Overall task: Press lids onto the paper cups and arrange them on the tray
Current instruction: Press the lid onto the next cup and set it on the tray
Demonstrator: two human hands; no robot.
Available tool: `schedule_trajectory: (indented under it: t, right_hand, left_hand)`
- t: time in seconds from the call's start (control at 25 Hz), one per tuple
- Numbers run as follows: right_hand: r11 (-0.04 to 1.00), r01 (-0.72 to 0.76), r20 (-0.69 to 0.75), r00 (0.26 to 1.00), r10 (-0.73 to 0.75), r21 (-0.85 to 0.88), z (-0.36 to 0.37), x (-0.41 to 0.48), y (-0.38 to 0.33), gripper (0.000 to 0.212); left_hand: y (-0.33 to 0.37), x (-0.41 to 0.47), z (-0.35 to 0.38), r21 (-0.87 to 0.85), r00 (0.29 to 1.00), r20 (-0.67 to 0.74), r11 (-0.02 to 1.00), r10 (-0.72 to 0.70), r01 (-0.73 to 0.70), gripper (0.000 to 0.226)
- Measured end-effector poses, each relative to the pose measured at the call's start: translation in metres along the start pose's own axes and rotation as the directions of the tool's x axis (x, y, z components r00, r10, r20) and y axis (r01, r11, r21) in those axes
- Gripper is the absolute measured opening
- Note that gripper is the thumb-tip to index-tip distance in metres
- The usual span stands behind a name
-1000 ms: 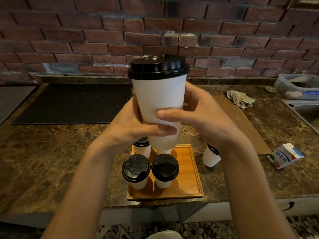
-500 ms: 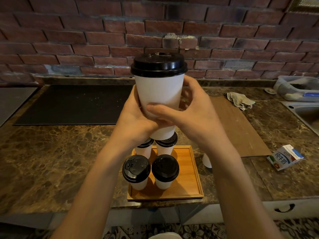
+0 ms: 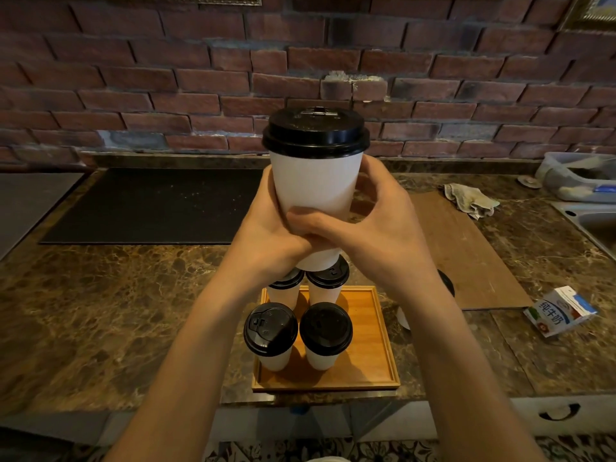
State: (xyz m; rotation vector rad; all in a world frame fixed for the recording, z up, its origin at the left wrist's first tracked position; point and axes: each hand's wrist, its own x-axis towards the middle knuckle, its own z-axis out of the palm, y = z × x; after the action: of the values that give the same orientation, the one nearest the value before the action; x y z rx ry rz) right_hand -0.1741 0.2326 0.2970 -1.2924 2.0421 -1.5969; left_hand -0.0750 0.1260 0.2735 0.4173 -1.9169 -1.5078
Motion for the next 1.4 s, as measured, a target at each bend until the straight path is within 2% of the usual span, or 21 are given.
schedule_trajectory:
  t: [0.2,0.32,0.52,0.68,0.76,1.08,1.24,1.4]
  right_hand:
    - [1.0,0.008,0.033,0.999,-0.009,0.016,-0.007,-0.001,-0.002,0.087]
    - [0.995,-0.022,0.085,0.996,0.014,0.102,-0.013,-0.001,-0.004,0.079]
    - [0.98,-0.082,0.214,0.976,0.042,0.183,-0.025,0.0,-0.006,0.083]
    - [0.964,-0.087,0.325,0.946,0.0,0.253,-0.034,0.002,-0.005,0.062]
    - [0.955,-0.1,0.358,0.934,-0.008,0.281,-0.035,0.001,-0.004,0.061]
    - [0.972,-0.068,0.311,0.95,-0.005,0.225,-0.032,0.001,-0.005,0.063]
    - [0.989,-0.038,0.222,0.975,0.005,0.146,-0.025,-0.001,-0.011,0.082]
    - [0.993,-0.039,0.125,0.992,0.025,0.115,-0.016,-0.002,-0.01,0.083]
  left_hand:
    - [-0.002,-0.004,-0.005,-0.004,0.997,0.069,1.0,-0.021,0.021,0.09]
    - [0.0,-0.008,-0.008,-0.035,0.989,0.145,0.999,-0.018,0.023,0.093]
    - [0.001,-0.008,-0.01,-0.068,0.982,0.189,0.997,-0.012,0.025,0.076]
    - [0.001,-0.009,-0.012,-0.087,0.966,0.258,0.996,-0.013,0.037,0.078]
    - [0.001,-0.01,-0.012,-0.092,0.962,0.274,0.995,0.003,0.023,0.079]
    - [0.002,-0.01,-0.009,-0.073,0.981,0.194,0.997,-0.002,0.017,0.079]
    - [0.001,-0.009,-0.003,-0.076,0.992,0.125,0.997,0.016,-0.006,0.079]
    - [0.001,-0.009,0.003,-0.057,0.998,0.018,0.997,0.056,-0.055,0.091]
